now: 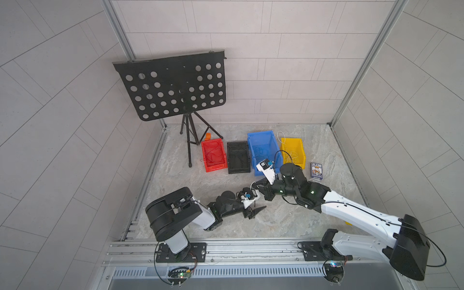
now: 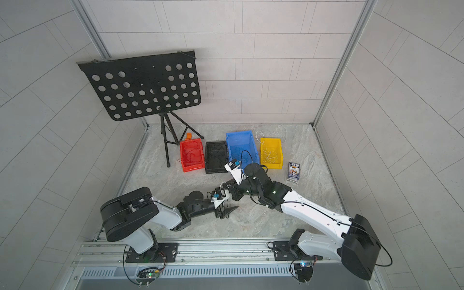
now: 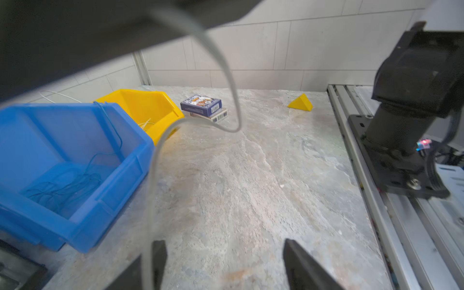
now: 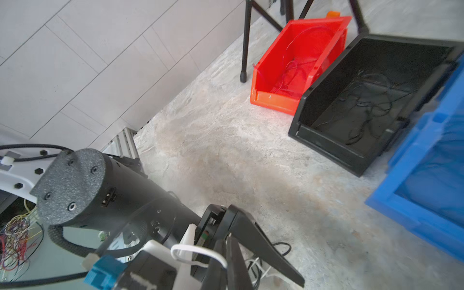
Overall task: Untangle and sort cables by color
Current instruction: Untie the cable, then place the cable in the bin.
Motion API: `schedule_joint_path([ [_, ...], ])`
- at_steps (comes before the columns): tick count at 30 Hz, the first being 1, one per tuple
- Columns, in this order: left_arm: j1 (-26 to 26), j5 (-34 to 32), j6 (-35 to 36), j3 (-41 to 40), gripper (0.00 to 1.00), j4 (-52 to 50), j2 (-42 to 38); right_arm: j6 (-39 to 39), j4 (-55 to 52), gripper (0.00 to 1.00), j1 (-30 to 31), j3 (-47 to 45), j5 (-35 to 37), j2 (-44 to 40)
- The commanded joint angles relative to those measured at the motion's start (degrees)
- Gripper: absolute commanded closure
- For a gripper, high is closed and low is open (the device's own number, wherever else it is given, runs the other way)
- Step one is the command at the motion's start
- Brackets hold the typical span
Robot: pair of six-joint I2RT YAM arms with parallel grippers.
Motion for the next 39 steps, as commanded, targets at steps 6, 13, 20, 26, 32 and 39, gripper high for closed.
schedule_joint_path([
  [6, 0.67, -5.15, -1.17, 1.91, 0.74, -3.24, 11.21, -0.07, -5.45, 1.0, 1.46, 9.33, 1.69, -15.46],
  [13, 0.82, -7.28, -1.73, -2.59, 0.8, -2.74, 8.87, -6.32, -19.33, 1.0, 1.37, 23.17, 9.8, -17.75],
  [20, 0.7, -11.88, -6.99, -3.55, 0.25, -14.94, -6.01, -12.88, -25.12, 1.0, -2.93, 24.87, 25.48, -14.34],
  [26, -0.19, -15.5, -12.9, 3.0, 0.0, -39.83, -19.82, -14.55, -24.17, 1.0, -13.68, 25.9, 28.95, -8.31],
  [32, 0.36, -23.95, -27.25, 2.14, 0.0, -48.42, -21.78, -16.66, -23.88, 1.0, -18.93, 27.65, 31.02, -3.94],
  [39, 0.4, -24.75, -33.94, -0.32, 0.07, -45.62, -20.96, -17.43, -22.3, 1.0, -30.18, 31.08, 23.61, 2.91],
])
